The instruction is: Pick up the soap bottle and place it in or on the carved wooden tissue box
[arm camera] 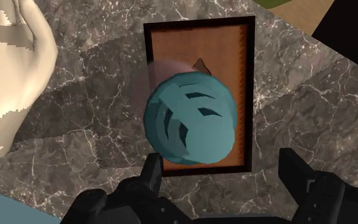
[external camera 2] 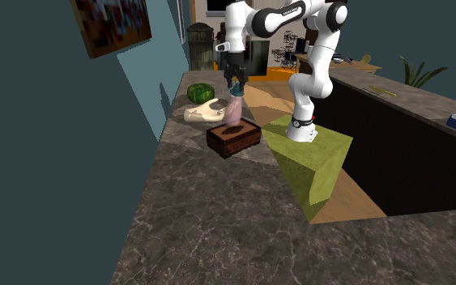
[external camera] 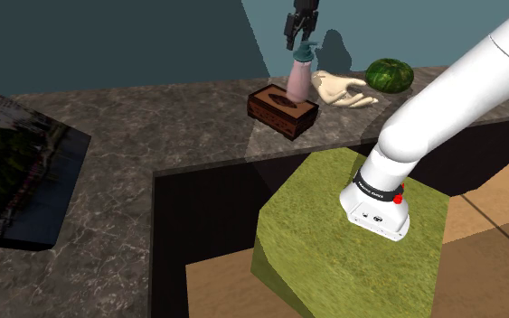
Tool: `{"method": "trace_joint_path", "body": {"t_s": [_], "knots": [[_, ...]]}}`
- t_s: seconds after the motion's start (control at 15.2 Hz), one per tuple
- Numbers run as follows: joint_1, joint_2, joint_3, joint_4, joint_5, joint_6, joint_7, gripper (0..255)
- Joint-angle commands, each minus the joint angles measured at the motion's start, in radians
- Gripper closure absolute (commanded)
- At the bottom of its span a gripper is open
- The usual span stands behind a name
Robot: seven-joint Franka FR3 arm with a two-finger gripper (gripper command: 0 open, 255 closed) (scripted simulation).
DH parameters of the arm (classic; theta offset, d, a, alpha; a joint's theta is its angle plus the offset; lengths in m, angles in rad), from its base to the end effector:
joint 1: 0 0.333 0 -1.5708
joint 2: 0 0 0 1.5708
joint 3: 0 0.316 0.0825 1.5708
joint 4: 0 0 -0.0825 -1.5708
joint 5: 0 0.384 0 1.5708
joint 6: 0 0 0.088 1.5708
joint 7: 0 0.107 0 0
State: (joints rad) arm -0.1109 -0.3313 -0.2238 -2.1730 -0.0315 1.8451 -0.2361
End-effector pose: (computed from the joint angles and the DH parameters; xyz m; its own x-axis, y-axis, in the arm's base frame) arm 0.4283 -0.1606 0.5245 0.9969 -0.0781 0.0061 -0.0778 -0.9961 -0.0417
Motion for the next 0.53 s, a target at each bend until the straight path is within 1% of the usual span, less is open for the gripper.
{"method": "trace_joint_path", "body": {"t_s": [0.0, 0.13, 0.4, 0.46], "knots": [[0.000, 0.000, -0.001, -0.002, 0.000, 0.000, -0.001, 0], [0.001, 0.000, 0.001, -0.002, 0.000, -0.001, 0.002, 0], [0.002, 0.000, 0.004, 0.126, 0.002, -0.128, 0.002, 0], [0.002, 0.000, 0.004, 0.126, 0.002, -0.128, 0.002, 0]]}}
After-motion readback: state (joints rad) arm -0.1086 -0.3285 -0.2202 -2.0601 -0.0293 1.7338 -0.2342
